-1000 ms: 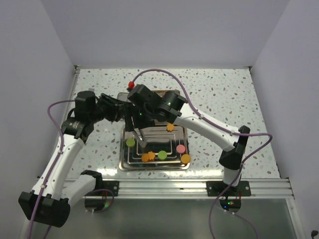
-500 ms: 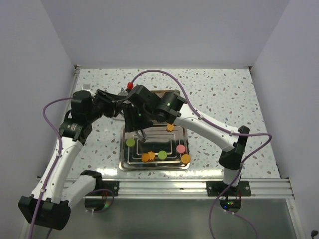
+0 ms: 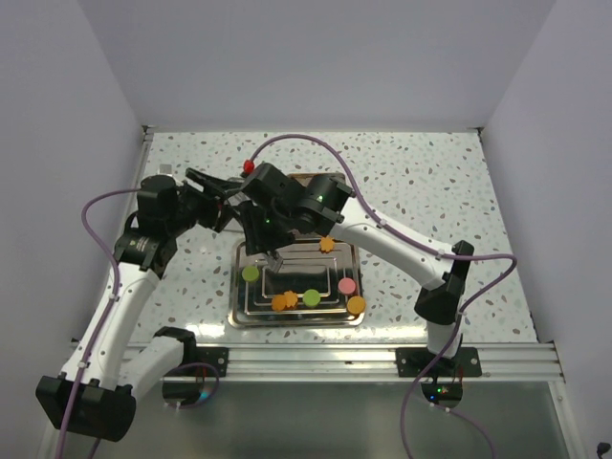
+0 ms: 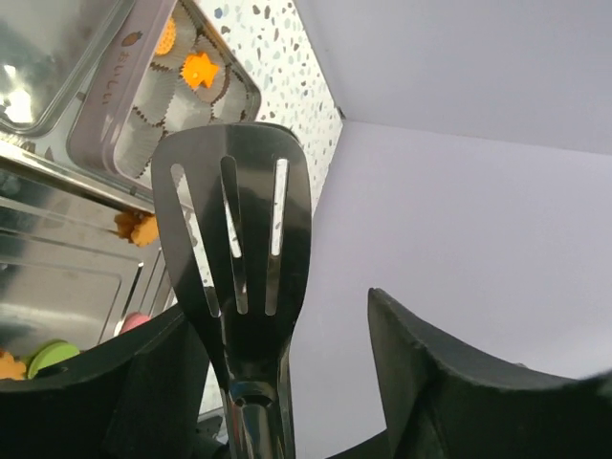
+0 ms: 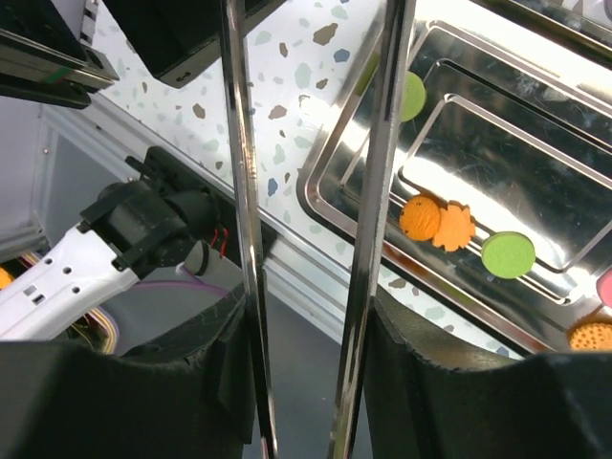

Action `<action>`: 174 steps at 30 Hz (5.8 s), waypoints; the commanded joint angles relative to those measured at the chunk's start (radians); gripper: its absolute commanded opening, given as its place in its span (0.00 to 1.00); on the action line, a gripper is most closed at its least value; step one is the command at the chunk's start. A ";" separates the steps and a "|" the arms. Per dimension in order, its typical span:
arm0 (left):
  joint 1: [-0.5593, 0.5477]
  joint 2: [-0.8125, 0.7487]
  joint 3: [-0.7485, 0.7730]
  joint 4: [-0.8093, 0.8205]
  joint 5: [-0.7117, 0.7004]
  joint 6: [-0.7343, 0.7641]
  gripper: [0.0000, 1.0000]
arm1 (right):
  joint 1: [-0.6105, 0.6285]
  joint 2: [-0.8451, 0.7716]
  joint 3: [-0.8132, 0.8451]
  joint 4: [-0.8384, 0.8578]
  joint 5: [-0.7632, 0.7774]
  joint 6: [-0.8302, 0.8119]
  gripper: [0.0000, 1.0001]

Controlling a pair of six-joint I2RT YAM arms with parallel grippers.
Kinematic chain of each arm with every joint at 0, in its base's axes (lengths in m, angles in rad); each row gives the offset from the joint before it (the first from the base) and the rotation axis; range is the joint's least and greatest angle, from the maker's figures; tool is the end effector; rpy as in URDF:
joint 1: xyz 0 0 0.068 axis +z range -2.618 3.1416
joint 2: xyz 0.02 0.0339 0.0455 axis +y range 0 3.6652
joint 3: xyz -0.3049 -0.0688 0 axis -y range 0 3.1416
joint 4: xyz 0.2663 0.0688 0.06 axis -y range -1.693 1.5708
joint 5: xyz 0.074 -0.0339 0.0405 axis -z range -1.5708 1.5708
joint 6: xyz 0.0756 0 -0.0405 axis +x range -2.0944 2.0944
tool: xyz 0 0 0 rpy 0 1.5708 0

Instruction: Pack the cookies

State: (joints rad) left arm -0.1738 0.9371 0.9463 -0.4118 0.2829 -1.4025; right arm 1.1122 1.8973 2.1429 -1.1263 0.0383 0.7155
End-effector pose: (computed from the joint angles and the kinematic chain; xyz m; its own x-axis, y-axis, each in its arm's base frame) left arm 0.2328 -0.0623 0.3642 -0.4777 -0.8773 -0.0463 -0.3103 0.2178 -0.9254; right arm 0.2048 0.4082 0.4099 -0.8384 -0.2174 -0.4999 -0.4442 0.8040 0.3953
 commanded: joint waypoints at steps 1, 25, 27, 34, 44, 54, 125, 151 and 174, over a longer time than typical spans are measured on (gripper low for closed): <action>0.010 0.006 0.052 -0.053 -0.014 0.066 0.70 | -0.012 -0.020 0.032 -0.038 0.031 -0.010 0.37; 0.040 -0.043 0.354 -0.550 -0.331 0.563 0.97 | 0.035 -0.103 -0.196 -0.196 0.112 -0.116 0.40; 0.040 -0.066 0.371 -0.594 -0.376 0.606 0.99 | 0.058 -0.092 -0.222 -0.194 0.097 -0.116 0.41; 0.040 -0.147 0.365 -0.654 -0.407 0.658 1.00 | 0.120 -0.008 -0.215 -0.194 0.058 -0.122 0.47; 0.040 -0.195 0.411 -0.708 -0.407 0.727 1.00 | 0.153 0.063 -0.261 -0.193 0.052 -0.136 0.51; 0.040 -0.207 0.454 -0.749 -0.438 0.767 1.00 | 0.172 0.105 -0.287 -0.188 0.037 -0.145 0.54; 0.039 -0.080 0.536 -0.684 -0.410 0.823 1.00 | -0.483 0.046 -0.035 -0.291 0.089 -0.369 0.34; 0.039 -0.046 0.517 -0.644 -0.402 0.806 1.00 | -0.611 0.151 -0.101 -0.210 -0.028 -0.410 0.36; 0.039 -0.046 0.525 -0.650 -0.410 0.821 1.00 | -0.644 0.154 0.008 -0.259 -0.020 -0.409 0.48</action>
State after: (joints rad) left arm -0.1394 0.8928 1.4509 -1.1065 -0.1165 -0.5987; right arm 0.4740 2.0884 2.0964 -1.3422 0.0303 0.3157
